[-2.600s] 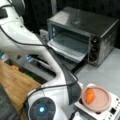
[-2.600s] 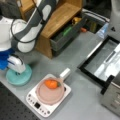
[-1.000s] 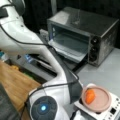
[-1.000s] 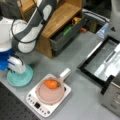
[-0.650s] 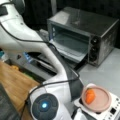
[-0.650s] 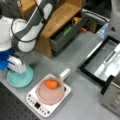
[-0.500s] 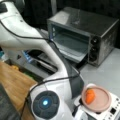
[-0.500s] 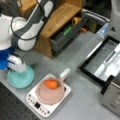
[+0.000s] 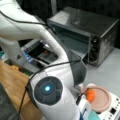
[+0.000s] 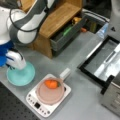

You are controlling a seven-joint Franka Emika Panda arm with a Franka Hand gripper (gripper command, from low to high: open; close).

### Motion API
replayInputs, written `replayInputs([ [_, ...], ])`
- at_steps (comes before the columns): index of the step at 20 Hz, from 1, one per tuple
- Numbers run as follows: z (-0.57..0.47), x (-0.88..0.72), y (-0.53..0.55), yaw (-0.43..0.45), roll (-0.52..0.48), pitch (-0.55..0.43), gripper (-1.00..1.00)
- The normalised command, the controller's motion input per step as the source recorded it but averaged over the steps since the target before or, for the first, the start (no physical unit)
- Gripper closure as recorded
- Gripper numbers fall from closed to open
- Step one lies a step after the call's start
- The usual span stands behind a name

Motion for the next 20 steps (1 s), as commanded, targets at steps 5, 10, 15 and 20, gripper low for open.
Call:
replayInputs([
  [5, 0.21, 0.10, 0.17, -0.089, 0.036, 0.107, 1.00],
  [10, 0.10, 0.04, 0.11, -0.079, 0.020, 0.090, 1.00],
  [15, 0.12, -0.05, 0.32, -0.115, -0.020, 0.121, 1.00],
  [20, 0.06, -0.14, 0.53, -0.095, -0.105, 0.096, 1.00],
])
